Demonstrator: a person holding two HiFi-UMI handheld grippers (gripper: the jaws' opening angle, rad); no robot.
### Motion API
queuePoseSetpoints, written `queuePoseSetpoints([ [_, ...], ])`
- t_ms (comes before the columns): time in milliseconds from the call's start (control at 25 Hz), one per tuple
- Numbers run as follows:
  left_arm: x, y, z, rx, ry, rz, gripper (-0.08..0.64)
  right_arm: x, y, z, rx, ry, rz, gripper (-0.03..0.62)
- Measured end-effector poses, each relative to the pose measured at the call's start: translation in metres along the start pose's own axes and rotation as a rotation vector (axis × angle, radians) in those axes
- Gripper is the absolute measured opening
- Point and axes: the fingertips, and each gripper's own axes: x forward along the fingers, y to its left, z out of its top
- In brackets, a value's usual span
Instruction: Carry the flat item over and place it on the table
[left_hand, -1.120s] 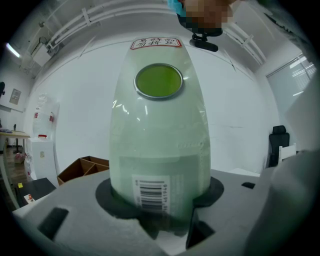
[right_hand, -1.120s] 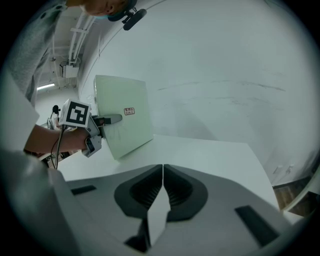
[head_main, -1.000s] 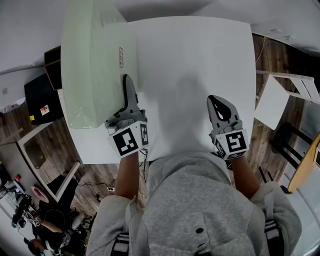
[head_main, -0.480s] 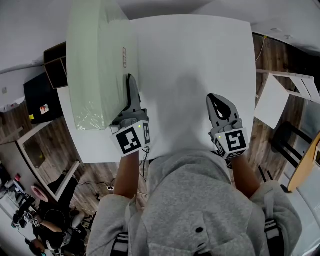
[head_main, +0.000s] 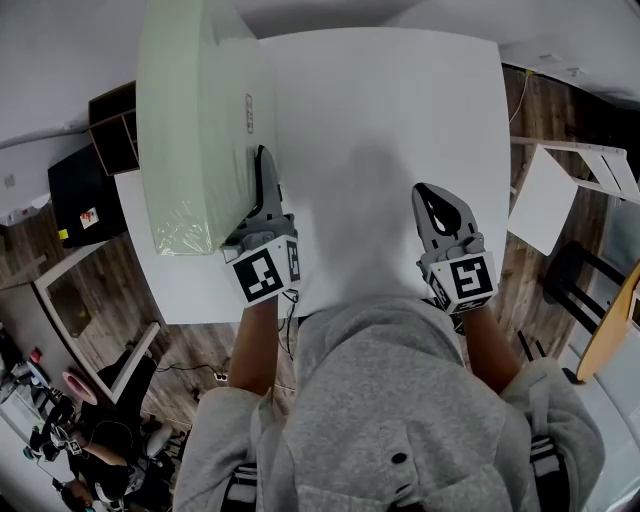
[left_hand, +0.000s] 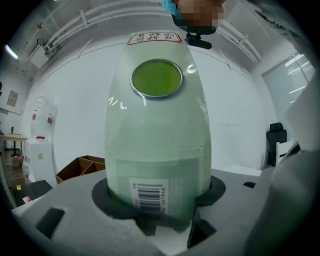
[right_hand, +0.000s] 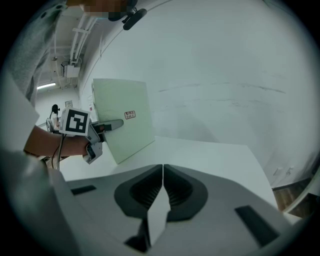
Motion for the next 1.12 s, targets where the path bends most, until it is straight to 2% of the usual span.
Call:
queuePoseSetpoints([
  [320, 0.001, -0.002, 0.000, 0.012, -0.007, -0.018, 0.290, -0.001, 0.003, 0.002, -0.008, -0.007, 0.005, 0.029],
  [600, -0.003, -0.004, -0.011, 0.015, 0.057, -0.039, 0.299, -0.008, 0.005, 0.006, -0.014, -0.026, 0.006, 0.028],
  [1120, -0.029, -0.005, -0.017, -0.008, 0.093, -0.038, 0.310, -0.032, 0.009, 0.016, -0.049, -0.082, 0.001, 0.028],
])
